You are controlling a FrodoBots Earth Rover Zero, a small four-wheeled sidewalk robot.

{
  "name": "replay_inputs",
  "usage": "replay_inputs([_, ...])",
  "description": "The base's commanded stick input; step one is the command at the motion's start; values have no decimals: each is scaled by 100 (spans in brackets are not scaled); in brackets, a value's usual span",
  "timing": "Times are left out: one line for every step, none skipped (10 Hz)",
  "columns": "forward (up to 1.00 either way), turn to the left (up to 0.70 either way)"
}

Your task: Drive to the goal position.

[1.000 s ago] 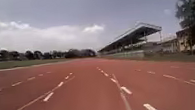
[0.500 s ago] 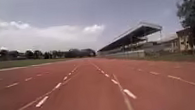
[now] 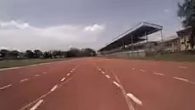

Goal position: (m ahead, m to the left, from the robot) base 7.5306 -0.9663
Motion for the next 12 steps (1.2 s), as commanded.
replay_inputs([45, 0])
replay_inputs([45, 0])
replay_inputs([45, 0])
replay_inputs([45, 0])
replay_inputs([45, 0])
replay_inputs([45, 0])
replay_inputs([45, 0])
replay_inputs([45, 0])
replay_inputs([45, 0])
replay_inputs([45, 0])
replay_inputs([45, 0])
replay_inputs([45, 0])
